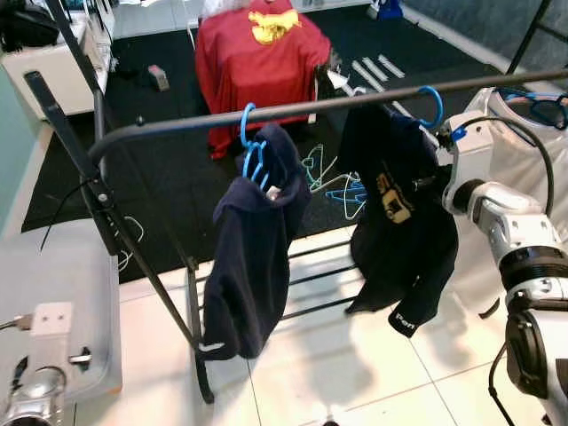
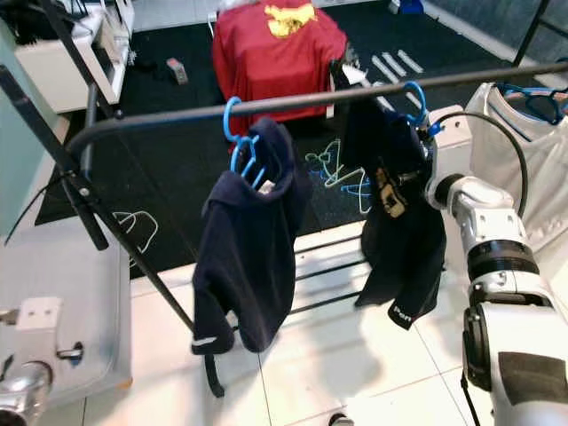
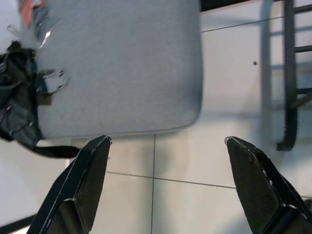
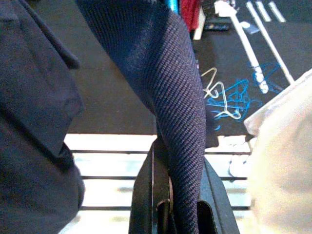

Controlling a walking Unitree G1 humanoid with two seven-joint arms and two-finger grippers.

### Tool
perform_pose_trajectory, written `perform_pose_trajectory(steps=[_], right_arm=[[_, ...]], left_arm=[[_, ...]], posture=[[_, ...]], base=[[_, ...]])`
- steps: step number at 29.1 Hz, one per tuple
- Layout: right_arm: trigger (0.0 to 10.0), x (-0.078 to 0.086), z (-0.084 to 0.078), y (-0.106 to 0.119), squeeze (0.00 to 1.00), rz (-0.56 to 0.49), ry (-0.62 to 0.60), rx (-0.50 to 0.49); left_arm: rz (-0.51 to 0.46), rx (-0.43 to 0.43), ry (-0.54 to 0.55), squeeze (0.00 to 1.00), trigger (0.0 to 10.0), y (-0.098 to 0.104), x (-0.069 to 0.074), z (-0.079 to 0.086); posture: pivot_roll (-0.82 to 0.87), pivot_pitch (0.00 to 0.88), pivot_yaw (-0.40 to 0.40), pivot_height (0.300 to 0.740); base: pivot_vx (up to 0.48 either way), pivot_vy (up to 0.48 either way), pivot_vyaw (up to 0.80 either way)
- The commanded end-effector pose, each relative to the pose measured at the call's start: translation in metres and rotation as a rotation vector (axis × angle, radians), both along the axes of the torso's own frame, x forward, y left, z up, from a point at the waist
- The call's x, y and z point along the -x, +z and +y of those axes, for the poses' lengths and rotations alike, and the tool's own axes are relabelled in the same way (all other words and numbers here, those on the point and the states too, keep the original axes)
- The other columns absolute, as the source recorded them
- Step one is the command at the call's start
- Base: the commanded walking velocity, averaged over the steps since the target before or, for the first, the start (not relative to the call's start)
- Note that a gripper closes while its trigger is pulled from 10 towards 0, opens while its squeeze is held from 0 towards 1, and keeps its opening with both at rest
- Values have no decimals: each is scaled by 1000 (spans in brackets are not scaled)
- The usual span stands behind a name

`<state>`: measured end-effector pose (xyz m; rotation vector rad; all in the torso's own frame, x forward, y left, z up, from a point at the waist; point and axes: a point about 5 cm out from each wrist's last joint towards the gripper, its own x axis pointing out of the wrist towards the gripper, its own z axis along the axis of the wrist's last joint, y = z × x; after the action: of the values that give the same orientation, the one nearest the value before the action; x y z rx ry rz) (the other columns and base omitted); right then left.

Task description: Hang hanger

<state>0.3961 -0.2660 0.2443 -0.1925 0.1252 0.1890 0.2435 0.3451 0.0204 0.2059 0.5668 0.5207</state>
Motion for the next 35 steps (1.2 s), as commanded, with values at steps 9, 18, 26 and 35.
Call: perform_pose_trajectory(steps=[9, 18, 26, 35], right_arm=[[10000, -5, 15, 36, 0, -124, 118, 24], [10000, -9, 37, 58, 0, -147, 217, 44], [10000, -15, 29, 30, 0, 39, 51, 101], [10000, -15, 33, 23, 1000, 74, 79, 64]], left_arm=[[-7, -10, -2, 0, 10000, -1, 10, 7], [30, 10, -69, 0, 10000, -17, 13, -14], [32, 26, -75, 0, 10000, -20, 13, -20], [35, 31, -71, 0, 10000, -21, 11, -23]], posture=[[122, 301, 38, 740], [115, 309, 30, 740], [106, 303, 23, 740], [92, 285, 15, 740]], base=[[0, 0, 0], [0, 0, 0], [0, 0, 0], [0, 0, 0]])
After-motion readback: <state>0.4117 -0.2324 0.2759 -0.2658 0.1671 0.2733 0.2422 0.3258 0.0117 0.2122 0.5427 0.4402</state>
